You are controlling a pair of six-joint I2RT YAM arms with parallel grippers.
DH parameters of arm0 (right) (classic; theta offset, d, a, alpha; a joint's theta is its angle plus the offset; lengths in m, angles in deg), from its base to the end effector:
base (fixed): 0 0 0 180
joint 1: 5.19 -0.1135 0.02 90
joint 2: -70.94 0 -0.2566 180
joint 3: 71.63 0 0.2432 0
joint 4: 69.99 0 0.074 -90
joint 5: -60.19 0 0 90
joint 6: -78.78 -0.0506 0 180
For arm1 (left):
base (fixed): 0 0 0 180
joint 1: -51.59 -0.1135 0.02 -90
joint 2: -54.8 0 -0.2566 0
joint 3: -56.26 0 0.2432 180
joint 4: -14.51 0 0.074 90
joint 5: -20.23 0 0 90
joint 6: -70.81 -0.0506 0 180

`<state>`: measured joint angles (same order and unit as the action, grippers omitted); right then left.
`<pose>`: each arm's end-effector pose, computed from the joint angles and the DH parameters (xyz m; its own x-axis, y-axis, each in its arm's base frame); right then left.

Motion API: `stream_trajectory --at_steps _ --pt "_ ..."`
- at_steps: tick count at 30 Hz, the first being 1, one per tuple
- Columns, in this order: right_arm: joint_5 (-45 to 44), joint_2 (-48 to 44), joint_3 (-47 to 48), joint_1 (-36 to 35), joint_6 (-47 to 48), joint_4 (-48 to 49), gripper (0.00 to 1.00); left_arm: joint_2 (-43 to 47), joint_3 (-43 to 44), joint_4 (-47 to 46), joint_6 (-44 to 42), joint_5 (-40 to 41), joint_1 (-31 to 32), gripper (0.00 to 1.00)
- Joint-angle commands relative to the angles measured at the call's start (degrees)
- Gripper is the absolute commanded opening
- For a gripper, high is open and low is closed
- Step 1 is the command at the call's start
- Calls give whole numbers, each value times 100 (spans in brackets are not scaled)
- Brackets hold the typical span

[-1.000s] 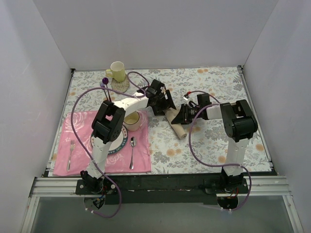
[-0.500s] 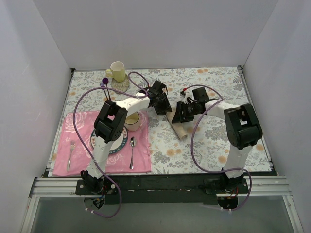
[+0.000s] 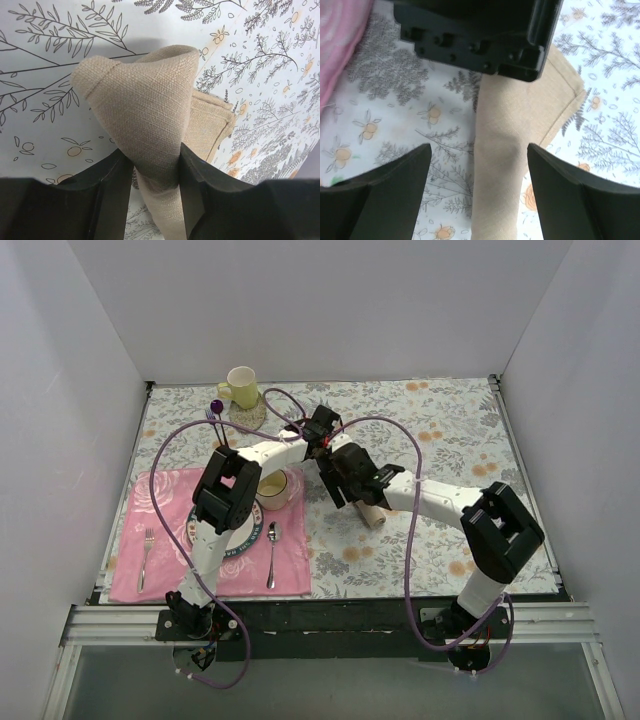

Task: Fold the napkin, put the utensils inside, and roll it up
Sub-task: Roll the napkin with the utensil

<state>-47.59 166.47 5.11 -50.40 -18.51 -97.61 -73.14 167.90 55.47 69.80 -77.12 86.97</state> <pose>0.2640 0.2440 0.2021 -0.5731 -0.4058 -0.7120 -0.4585 0.8789 -0.1319 0.3863 -0.2822 0.1432 -0.6426 -0.7599 0.0981 -0.6746 0.5005 -0.5426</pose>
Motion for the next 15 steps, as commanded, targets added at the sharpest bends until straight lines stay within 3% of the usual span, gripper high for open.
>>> stream_trajectory --at_steps 1,7,11,15 --pt "-1632 264 -119 -286 482 446 85 -47 11 259 31 -82 -22 37" --pt "-1711 678 -40 -339 544 631 81 -29 20 242 48 -143 -31 37" --pt "-1492 774 -128 -243 457 772 61 -38 55 242 57 -205 -39 37" --pt "-1272 748 -278 -155 334 886 56 -12 72 250 48 -240 -48 38"
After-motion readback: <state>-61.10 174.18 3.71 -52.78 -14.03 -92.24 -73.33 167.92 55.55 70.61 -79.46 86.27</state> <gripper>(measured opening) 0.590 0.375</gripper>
